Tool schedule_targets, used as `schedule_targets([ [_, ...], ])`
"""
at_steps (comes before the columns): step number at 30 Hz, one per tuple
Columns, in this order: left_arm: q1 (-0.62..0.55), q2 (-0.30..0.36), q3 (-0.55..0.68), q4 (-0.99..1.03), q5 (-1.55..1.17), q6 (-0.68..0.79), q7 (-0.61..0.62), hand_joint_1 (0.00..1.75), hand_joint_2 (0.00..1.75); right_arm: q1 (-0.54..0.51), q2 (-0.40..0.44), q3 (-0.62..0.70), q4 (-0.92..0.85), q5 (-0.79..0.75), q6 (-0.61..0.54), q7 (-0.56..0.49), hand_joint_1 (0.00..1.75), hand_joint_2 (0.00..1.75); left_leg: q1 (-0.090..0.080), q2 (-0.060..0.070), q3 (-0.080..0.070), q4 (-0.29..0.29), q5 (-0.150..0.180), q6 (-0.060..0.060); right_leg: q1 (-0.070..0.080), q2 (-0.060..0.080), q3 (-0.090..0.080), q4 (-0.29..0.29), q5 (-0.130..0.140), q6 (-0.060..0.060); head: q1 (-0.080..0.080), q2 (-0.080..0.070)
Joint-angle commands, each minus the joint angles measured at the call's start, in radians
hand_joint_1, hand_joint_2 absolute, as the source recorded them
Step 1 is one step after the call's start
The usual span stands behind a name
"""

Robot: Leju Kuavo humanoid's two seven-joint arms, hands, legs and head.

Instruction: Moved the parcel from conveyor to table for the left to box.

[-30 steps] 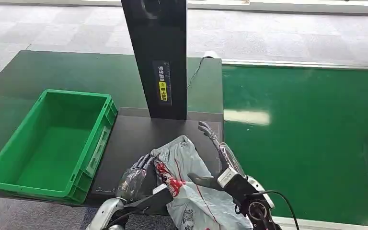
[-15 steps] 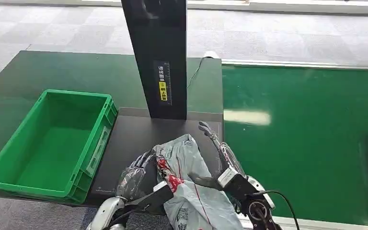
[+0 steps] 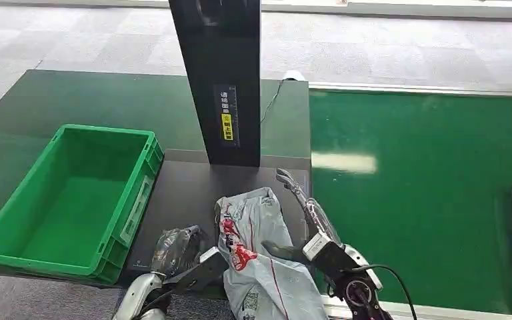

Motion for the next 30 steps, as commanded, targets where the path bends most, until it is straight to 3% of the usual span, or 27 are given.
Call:
schedule_targets([
  [1, 0.028, -0.003, 0.046, -0.027, 0.051, 0.104, -0.047, 1.75, 1.75, -0.025, -0.010, -0.007, 0.046, -0.002, 0.002, 0.003, 0.00, 1.75, 0.000, -0.001, -0.001, 0.000, 0.001, 0.001, 0.000, 0.003, -0.001, 0.000, 0.001, -0.001, 0.000, 0.000],
  [7, 0.051, -0.008, 0.092, -0.124, 0.164, 0.259, -0.149, 1.75, 1.75, -0.032, -0.012, -0.002, 0.058, -0.001, -0.002, 0.000, 0.00, 1.75, 0.001, -0.001, -0.002, 0.000, 0.000, 0.001, 0.001, 0.004, -0.002, -0.001, 0.001, 0.000, 0.000, 0.000],
  [16, 0.058, -0.005, 0.093, -0.133, 0.164, 0.261, -0.149, 1.75, 1.75, -0.035, -0.012, -0.002, 0.061, -0.001, -0.004, 0.000, 0.00, 1.75, 0.000, -0.001, -0.002, 0.000, 0.001, 0.001, 0.000, 0.004, -0.002, -0.001, 0.001, 0.000, 0.000, 0.000],
  [21, 0.092, -0.007, 0.111, -0.205, 0.307, 0.314, -0.241, 1.75, 1.75, -0.055, -0.015, 0.007, 0.087, -0.006, -0.009, -0.006, 0.00, 1.75, 0.000, -0.001, -0.002, -0.001, 0.001, 0.001, 0.000, 0.005, -0.003, -0.001, 0.002, -0.001, 0.000, 0.000],
  [22, 0.101, -0.016, 0.120, -0.225, 0.363, 0.323, -0.278, 1.06, 1.75, -0.061, -0.017, 0.010, 0.094, -0.006, -0.009, -0.008, 0.00, 1.75, 0.000, 0.000, -0.002, 0.000, 0.000, 0.001, 0.000, 0.005, -0.003, -0.001, 0.001, -0.001, 0.000, 0.000],
  [23, 0.108, -0.023, 0.133, -0.240, 0.409, 0.343, -0.310, 0.00, 1.75, -0.064, -0.017, 0.012, 0.098, -0.006, -0.010, -0.010, 0.00, 1.75, 0.000, 0.000, -0.002, 0.000, 0.000, 0.001, 0.000, 0.004, -0.003, -0.001, 0.001, 0.000, 0.000, 0.000],
  [28, 0.154, -0.046, 0.169, -0.343, 0.496, 0.504, -0.445, 0.00, 1.75, -0.093, -0.018, 0.030, 0.126, -0.013, -0.009, -0.013, 0.00, 1.75, 0.000, 0.000, -0.003, 0.000, 0.000, 0.001, 0.000, 0.005, -0.004, -0.001, 0.001, 0.000, 0.000, 0.000],
  [29, 0.164, -0.039, 0.159, -0.366, 0.545, 0.493, -0.469, 0.00, 1.75, -0.102, -0.021, 0.037, 0.137, -0.017, -0.010, -0.015, 0.00, 1.75, 0.000, 0.000, -0.003, 0.000, 0.000, 0.001, 0.000, 0.007, -0.004, -0.001, 0.002, 0.000, 0.000, 0.000],
  [30, 0.171, -0.008, 0.127, -0.392, 0.638, 0.388, -0.515, 0.00, 1.75, -0.117, -0.030, 0.045, 0.153, -0.024, -0.010, -0.021, 0.00, 1.75, 0.000, 0.001, -0.003, 0.000, 0.000, 0.001, 0.000, 0.004, -0.004, 0.000, 0.001, 0.000, 0.000, 0.000],
])
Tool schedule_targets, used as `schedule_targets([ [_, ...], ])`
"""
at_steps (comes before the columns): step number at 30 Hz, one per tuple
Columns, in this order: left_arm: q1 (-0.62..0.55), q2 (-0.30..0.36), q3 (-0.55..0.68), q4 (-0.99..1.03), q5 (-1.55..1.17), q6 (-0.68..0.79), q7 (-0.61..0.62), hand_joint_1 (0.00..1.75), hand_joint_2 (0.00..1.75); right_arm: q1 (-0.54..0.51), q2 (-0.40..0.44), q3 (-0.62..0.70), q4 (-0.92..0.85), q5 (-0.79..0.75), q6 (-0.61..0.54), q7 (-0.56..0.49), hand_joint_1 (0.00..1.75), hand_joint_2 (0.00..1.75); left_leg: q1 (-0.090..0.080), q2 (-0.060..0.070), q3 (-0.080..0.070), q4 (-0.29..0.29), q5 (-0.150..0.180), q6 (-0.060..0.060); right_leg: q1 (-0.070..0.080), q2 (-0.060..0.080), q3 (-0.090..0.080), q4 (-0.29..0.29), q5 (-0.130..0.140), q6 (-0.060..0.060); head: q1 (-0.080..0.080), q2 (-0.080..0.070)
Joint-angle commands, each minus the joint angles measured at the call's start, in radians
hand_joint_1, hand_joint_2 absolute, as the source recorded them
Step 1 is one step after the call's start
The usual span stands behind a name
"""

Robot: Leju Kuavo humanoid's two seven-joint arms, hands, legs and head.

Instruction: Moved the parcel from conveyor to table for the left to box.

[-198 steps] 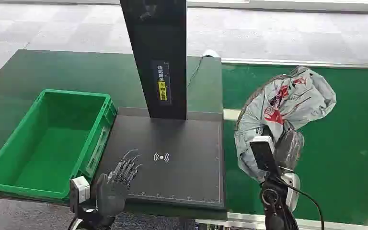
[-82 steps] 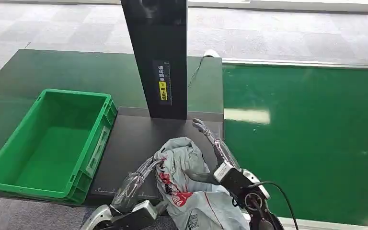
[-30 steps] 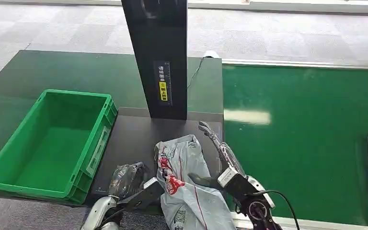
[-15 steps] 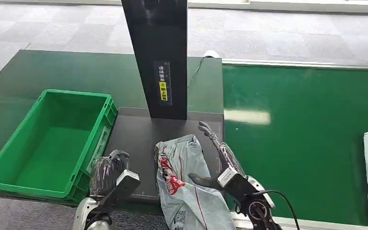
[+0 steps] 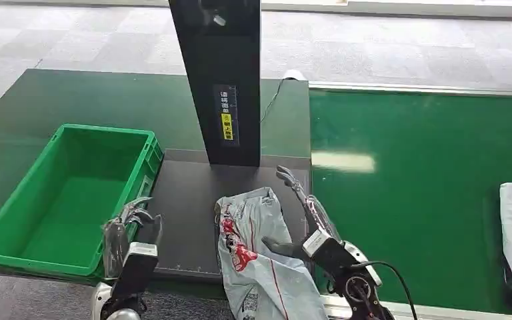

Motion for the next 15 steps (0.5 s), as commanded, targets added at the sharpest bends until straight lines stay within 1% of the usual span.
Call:
schedule_targets([
  [1, 0.075, 0.021, 0.002, -0.164, 0.258, -0.111, -0.180, 0.00, 1.75, -0.103, -0.035, 0.050, 0.141, -0.026, -0.001, -0.015, 0.00, 1.75, 0.000, 0.001, -0.001, 0.000, 0.000, 0.001, 0.000, 0.006, -0.001, 0.000, 0.001, 0.000, 0.000, 0.000],
  [3, 0.077, 0.023, -0.010, -0.167, 0.328, -0.252, -0.219, 0.00, 1.75, -0.117, -0.041, 0.053, 0.162, -0.034, 0.000, -0.021, 0.00, 1.75, 0.000, 0.001, -0.001, 0.000, 0.000, 0.001, 0.000, 0.007, -0.002, -0.001, 0.002, -0.001, 0.000, 0.000],
  [4, 0.079, 0.021, -0.007, -0.167, 0.373, -0.302, -0.235, 0.00, 1.75, -0.119, -0.041, 0.054, 0.165, -0.035, 0.001, -0.022, 0.00, 1.75, 0.000, 0.000, -0.001, 0.000, 0.000, 0.001, 0.000, 0.006, -0.001, -0.001, 0.002, 0.000, 0.000, 0.000],
  [6, 0.079, 0.021, -0.007, -0.167, 0.373, -0.302, -0.235, 0.00, 1.75, -0.119, -0.041, 0.054, 0.165, -0.035, 0.001, -0.022, 0.00, 1.75, 0.000, -0.002, 0.000, 0.000, 0.000, 0.001, 0.000, 0.002, -0.001, -0.001, 0.001, 0.000, 0.001, 0.000],
  [7, 0.079, 0.016, -0.008, -0.162, 0.373, -0.302, -0.235, 0.00, 1.75, -0.118, -0.041, 0.055, 0.164, -0.034, 0.001, -0.021, 0.00, 1.75, 0.000, -0.002, -0.001, -0.001, 0.001, 0.001, 0.000, 0.004, -0.001, -0.001, 0.001, 0.000, 0.000, 0.000],
  [9, 0.079, 0.016, -0.008, -0.162, 0.373, -0.302, -0.235, 0.00, 1.75, -0.118, -0.041, 0.055, 0.164, -0.034, 0.001, -0.021, 0.00, 1.75, 0.000, 0.000, 0.000, 0.000, 0.000, 0.001, 0.000, 0.003, -0.001, -0.001, 0.001, 0.000, 0.000, 0.000],
  [10, 0.079, 0.016, -0.008, -0.162, 0.373, -0.302, -0.235, 0.00, 1.75, -0.118, -0.041, 0.055, 0.164, -0.034, 0.001, -0.021, 0.00, 1.75, 0.000, -0.001, 0.000, -0.001, 0.001, 0.001, 0.000, 0.005, -0.001, -0.001, 0.001, -0.001, 0.000, 0.000],
  [12, 0.079, 0.016, -0.008, -0.162, 0.373, -0.302, -0.235, 0.00, 1.75, -0.118, -0.041, 0.055, 0.164, -0.034, 0.001, -0.021, 0.00, 1.75, 0.000, -0.001, 0.000, 0.000, 0.000, 0.001, 0.000, 0.002, -0.001, -0.001, 0.000, 0.000, 0.000, 0.000],
  [13, 0.079, 0.016, -0.008, -0.162, 0.373, -0.302, -0.235, 0.00, 1.75, -0.118, -0.041, 0.055, 0.164, -0.034, 0.001, -0.021, 0.00, 1.75, 0.000, -0.002, 0.000, -0.001, 0.001, 0.001, 0.000, 0.003, -0.001, -0.001, 0.001, 0.000, 0.000, 0.000],
  [15, 0.083, 0.014, -0.004, -0.172, 0.483, -0.391, -0.287, 0.00, 1.75, -0.114, -0.042, 0.057, 0.158, -0.035, 0.001, -0.022, 0.00, 1.75, 0.000, -0.001, 0.000, 0.000, 0.000, 0.001, 0.000, 0.003, -0.001, -0.001, 0.001, 0.000, 0.000, 0.000],
])
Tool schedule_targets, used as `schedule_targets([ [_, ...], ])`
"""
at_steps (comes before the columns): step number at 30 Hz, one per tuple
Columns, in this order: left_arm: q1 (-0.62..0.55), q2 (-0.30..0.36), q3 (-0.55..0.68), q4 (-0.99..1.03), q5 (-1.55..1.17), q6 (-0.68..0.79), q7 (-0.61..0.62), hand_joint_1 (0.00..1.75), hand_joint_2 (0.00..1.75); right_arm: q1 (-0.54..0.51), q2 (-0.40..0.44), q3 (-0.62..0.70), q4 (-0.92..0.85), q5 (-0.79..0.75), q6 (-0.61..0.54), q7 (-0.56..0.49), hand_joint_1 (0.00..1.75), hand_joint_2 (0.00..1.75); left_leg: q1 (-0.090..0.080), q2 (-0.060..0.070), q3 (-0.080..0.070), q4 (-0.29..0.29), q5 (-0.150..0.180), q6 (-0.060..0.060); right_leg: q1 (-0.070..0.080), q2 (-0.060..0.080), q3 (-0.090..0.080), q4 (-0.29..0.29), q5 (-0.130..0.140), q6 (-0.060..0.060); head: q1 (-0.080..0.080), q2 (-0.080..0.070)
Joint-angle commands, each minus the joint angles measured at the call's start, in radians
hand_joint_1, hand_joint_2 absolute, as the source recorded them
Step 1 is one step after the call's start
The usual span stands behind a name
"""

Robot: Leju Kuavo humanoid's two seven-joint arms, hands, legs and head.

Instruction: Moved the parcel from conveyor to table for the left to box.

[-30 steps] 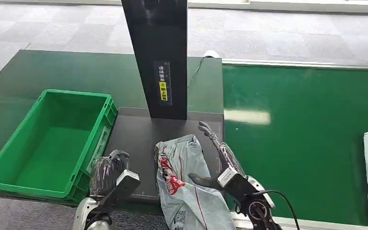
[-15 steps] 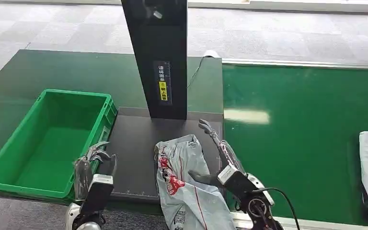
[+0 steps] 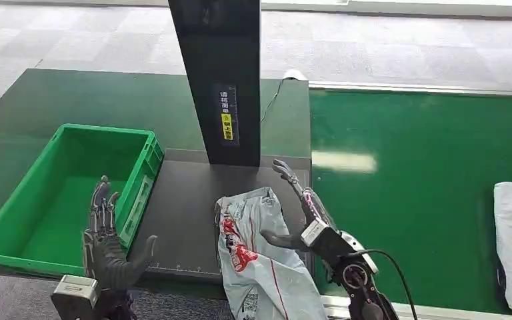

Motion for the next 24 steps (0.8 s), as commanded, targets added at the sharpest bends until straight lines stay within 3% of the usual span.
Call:
schedule_targets([
  [1, 0.015, 0.017, -0.012, -0.031, 0.142, -0.133, -0.068, 0.00, 1.75, -0.036, -0.019, 0.027, 0.073, -0.005, 0.000, -0.003, 0.00, 1.75, 0.000, -0.001, 0.001, -0.001, 0.000, 0.001, 0.000, 0.004, 0.000, -0.001, 0.001, 0.000, 0.000, 0.000],
  [6, 0.040, 0.045, -0.055, -0.112, 0.281, -0.399, -0.068, 0.00, 1.75, -0.030, -0.008, 0.024, 0.072, -0.002, 0.005, -0.004, 0.00, 1.75, 0.000, -0.001, 0.000, 0.000, 0.000, 0.001, 0.000, 0.002, 0.000, 0.000, 0.000, 0.000, 0.000, 0.000],
  [10, 0.016, 0.089, -0.158, -0.015, 0.066, -0.493, -0.062, 0.00, 1.75, -0.034, 0.003, 0.019, 0.079, 0.012, 0.013, -0.008, 0.00, 1.75, 0.000, -0.002, 0.000, -0.001, 0.001, 0.001, 0.000, 0.003, 0.000, -0.001, 0.001, -0.001, 0.000, 0.000],
  [12, 0.001, 0.107, -0.218, 0.041, -0.151, -0.429, -0.013, 0.00, 1.75, -0.036, 0.005, 0.014, 0.081, 0.014, 0.014, -0.008, 0.00, 1.75, -0.001, -0.002, 0.001, -0.001, 0.001, 0.001, -0.001, 0.001, 0.001, -0.001, 0.000, 0.000, 0.000, 0.000],
  [13, -0.044, 0.129, -0.291, 0.127, -0.307, -0.415, 0.074, 0.00, 1.75, -0.030, 0.005, 0.008, 0.069, 0.018, 0.014, -0.007, 0.00, 1.75, -0.001, -0.003, 0.001, -0.002, 0.001, 0.001, -0.001, 0.002, 0.001, -0.002, 0.001, -0.001, 0.000, 0.000],
  [17, -0.117, 0.134, -0.316, 0.254, -0.472, -0.255, 0.221, 0.00, 1.75, -0.014, 0.006, -0.010, 0.032, 0.025, 0.015, 0.006, 0.00, 1.75, -0.001, -0.005, 0.001, -0.002, 0.002, 0.001, -0.001, 0.000, 0.001, -0.002, 0.001, 0.000, 0.000, 0.000],
  [24, -0.133, 0.136, -0.302, 0.264, -0.486, -0.242, 0.237, 0.00, 1.75, -0.006, 0.006, -0.014, 0.021, 0.027, 0.015, 0.011, 0.00, 1.75, 0.000, -0.004, 0.001, -0.002, 0.001, 0.001, 0.000, 0.002, 0.000, -0.002, 0.001, -0.001, 0.000, 0.000],
])
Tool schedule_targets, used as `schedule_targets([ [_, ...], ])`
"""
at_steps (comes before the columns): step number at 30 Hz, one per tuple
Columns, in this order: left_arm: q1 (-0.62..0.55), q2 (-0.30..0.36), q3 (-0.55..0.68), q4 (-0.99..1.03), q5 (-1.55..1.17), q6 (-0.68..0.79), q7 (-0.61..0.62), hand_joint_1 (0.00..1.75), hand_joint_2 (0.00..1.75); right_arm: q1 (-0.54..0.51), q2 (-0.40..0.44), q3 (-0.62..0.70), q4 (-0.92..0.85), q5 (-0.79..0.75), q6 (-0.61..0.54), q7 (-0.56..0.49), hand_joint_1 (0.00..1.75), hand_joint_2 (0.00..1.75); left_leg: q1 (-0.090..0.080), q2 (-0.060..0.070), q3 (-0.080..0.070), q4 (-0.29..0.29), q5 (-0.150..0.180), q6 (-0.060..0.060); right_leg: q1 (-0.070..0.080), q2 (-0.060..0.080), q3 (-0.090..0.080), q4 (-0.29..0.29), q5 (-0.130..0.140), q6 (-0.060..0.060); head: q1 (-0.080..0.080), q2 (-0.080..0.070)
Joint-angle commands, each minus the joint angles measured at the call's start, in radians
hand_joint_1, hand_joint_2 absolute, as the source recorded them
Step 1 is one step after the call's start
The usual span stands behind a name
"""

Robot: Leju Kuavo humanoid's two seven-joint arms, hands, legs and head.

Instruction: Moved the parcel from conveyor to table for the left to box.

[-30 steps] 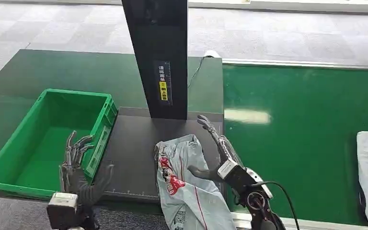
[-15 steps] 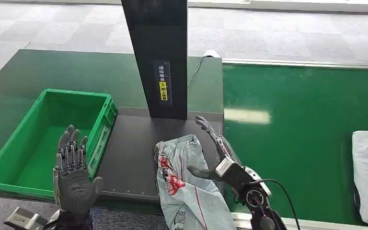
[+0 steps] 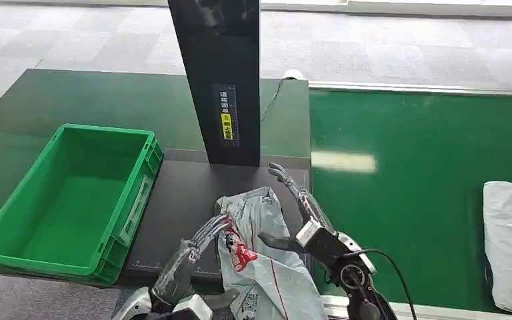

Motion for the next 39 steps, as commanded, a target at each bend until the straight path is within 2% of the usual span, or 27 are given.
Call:
schedule_targets([
  [1, -0.058, 0.038, -0.056, 0.137, -0.015, 0.008, 0.014, 0.00, 1.75, -0.005, -0.001, -0.015, 0.008, 0.000, 0.002, 0.007, 0.00, 1.75, 0.000, -0.004, 0.001, -0.001, 0.001, 0.001, 0.000, 0.001, 0.001, -0.001, 0.000, 0.000, 0.000, 0.000],
  [2, -0.055, 0.038, -0.056, 0.135, -0.015, 0.008, 0.014, 0.00, 1.75, -0.004, 0.000, -0.014, 0.008, 0.000, 0.003, 0.007, 0.00, 1.75, 0.000, -0.007, 0.001, -0.003, 0.002, 0.002, 0.000, 0.003, 0.001, -0.003, 0.001, -0.001, 0.000, 0.000],
  [5, -0.055, 0.038, -0.056, 0.135, -0.015, 0.008, 0.014, 0.00, 1.75, -0.004, 0.000, -0.014, 0.008, 0.000, 0.003, 0.007, 0.00, 1.75, 0.000, -0.003, 0.000, -0.001, 0.000, 0.001, 0.000, 0.001, 0.000, -0.001, 0.000, 0.000, 0.000, 0.000],
  [7, -0.051, 0.036, -0.041, 0.137, -0.047, 0.016, 0.067, 0.00, 1.75, 0.000, 0.001, -0.018, 0.003, 0.003, 0.003, 0.011, 0.00, 1.75, 0.000, -0.003, 0.000, -0.001, 0.000, 0.001, 0.000, 0.002, 0.000, -0.001, 0.000, 0.000, 0.000, 0.000],
  [17, -0.080, 0.039, -0.059, 0.216, -0.119, -0.003, 0.105, 0.00, 1.75, 0.042, 0.009, -0.030, -0.030, 0.015, -0.002, 0.023, 0.00, 1.75, 0.000, -0.006, 0.000, -0.002, 0.001, 0.001, 0.000, 0.001, 0.001, -0.002, 0.001, -0.001, 0.000, 0.000],
  [18, -0.085, 0.035, -0.058, 0.223, -0.130, -0.002, 0.122, 0.00, 1.75, 0.046, 0.008, -0.030, -0.035, 0.017, -0.002, 0.023, 0.00, 1.75, 0.000, -0.005, 0.000, -0.001, 0.001, 0.001, 0.000, 0.001, 0.001, -0.001, 0.000, 0.000, 0.000, 0.000],
  [19, -0.093, 0.031, -0.056, 0.247, -0.213, -0.021, 0.241, 0.00, 1.75, 0.053, 0.007, -0.032, -0.037, 0.022, -0.008, 0.028, 0.00, 1.75, 0.000, -0.004, 0.000, -0.001, 0.001, 0.001, 0.000, 0.000, 0.001, -0.001, 0.000, 0.000, 0.000, 0.000],
  [21, -0.107, 0.013, -0.047, 0.310, -0.263, -0.029, 0.281, 0.00, 1.75, 0.067, 0.008, -0.036, -0.050, 0.023, -0.010, 0.029, 0.00, 1.75, 0.000, -0.004, 0.000, -0.001, 0.001, 0.001, 0.000, 0.000, 0.001, -0.001, 0.000, 0.000, 0.000, 0.000],
  [25, -0.094, 0.013, -0.057, 0.330, -0.274, -0.043, 0.246, 0.00, 1.75, 0.063, 0.003, -0.033, -0.047, 0.023, -0.008, 0.030, 0.00, 1.75, 0.000, -0.003, 0.000, -0.002, 0.001, 0.001, -0.001, 0.002, 0.001, -0.001, 0.001, 0.000, 0.000, 0.000],
  [30, -0.085, 0.028, -0.097, 0.343, -0.231, -0.134, 0.195, 0.00, 1.75, 0.048, -0.006, -0.025, -0.033, 0.015, -0.011, 0.035, 0.00, 1.75, 0.000, -0.003, 0.000, -0.002, 0.001, 0.001, -0.001, 0.003, 0.001, -0.001, 0.001, 0.000, 0.000, 0.000],
  [38, -0.124, 0.000, -0.109, 0.475, -0.235, -0.185, 0.231, 0.00, 1.75, 0.053, 0.001, -0.032, -0.034, 0.012, -0.026, 0.047, 0.00, 1.75, -0.001, -0.007, 0.002, -0.003, 0.002, 0.002, -0.001, -0.001, 0.004, -0.003, 0.002, 0.000, 0.000, 0.000],
  [39, -0.120, -0.003, -0.102, 0.460, -0.232, -0.169, 0.226, 0.12, 1.75, 0.059, 0.001, -0.035, -0.040, 0.012, -0.027, 0.048, 0.00, 1.75, -0.001, -0.007, 0.004, -0.003, 0.001, 0.002, -0.002, -0.003, 0.007, -0.002, 0.000, 0.001, 0.000, 0.000],
])
